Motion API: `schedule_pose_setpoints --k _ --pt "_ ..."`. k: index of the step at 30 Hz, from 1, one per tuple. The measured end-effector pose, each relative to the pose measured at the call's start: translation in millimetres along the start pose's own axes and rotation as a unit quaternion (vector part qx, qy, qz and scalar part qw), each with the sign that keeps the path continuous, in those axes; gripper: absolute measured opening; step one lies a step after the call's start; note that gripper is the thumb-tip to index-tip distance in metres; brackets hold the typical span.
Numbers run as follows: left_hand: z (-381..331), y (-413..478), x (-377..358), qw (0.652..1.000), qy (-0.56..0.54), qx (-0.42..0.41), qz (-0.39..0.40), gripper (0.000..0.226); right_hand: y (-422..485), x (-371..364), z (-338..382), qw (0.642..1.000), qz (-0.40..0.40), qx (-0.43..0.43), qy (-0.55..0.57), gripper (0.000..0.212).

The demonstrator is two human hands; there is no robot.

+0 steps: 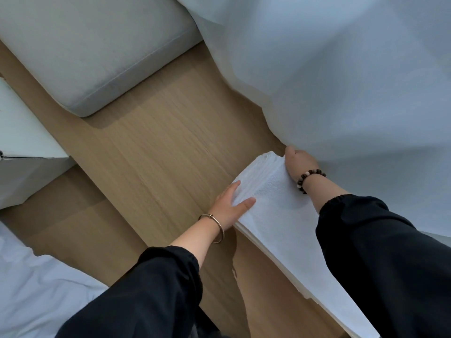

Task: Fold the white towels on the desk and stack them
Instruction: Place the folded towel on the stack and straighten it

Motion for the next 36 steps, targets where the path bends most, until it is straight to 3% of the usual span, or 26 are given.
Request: schedule_pose_setpoints --k 2,4,6,10,15,17,19,24,31,36 --pt "-9 8 4 0.999 -0.040 0.001 0.010 0.056 3 7 -1 0.998 0.058 -0.007 -0.001 0.040" --pt "-15 19 13 0.997 -0.059 0.005 -0.041 0.045 9 17 -2 0.992 0.117 -0.038 0.026 0.025" --pt "-11 32 24 0.993 -0.063 0.021 -0.100 0.038 23 25 4 0.982 0.176 -0.054 0.033 0.037" --pt "-5 67 27 0.994 -0.029 0.066 -0.087 0.029 58 23 21 0.974 0.223 -0.020 0.024 0.009" --pt "-11 111 25 0.997 -0.032 0.054 -0.033 0.025 71 17 0 0.908 0.419 -0.012 0.025 0.036" --pt "-14 124 23 0.999 -0.008 0.039 -0.025 0.021 72 13 -11 0.891 0.451 0.011 0.053 0.034" --pt "-17 132 22 0.999 0.030 0.023 -0.026 0.017 72 10 -15 0.884 0.460 0.048 0.071 0.023" --pt "-22 140 22 0.994 0.107 0.015 0.005 0.019 74 5 -14 0.887 0.449 0.098 0.044 0.037" --pt "-23 136 19 0.997 0.072 0.014 -0.026 0.022 74 -7 -17 0.932 0.337 0.131 -0.018 0.024" --pt "-17 137 18 0.996 0.064 0.017 -0.054 0.030 74 -7 -25 0.937 0.301 0.160 -0.079 0.016"
Point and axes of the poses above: each hand's wrist, its own y-axis towards the middle knuckle, its own x-axis out of the back of the hand, z = x × y, the point moved 1 cm from there along y, towards the middle knuckle, and after that the axes turned 9 degrees about -y, right-handed, at the moved point
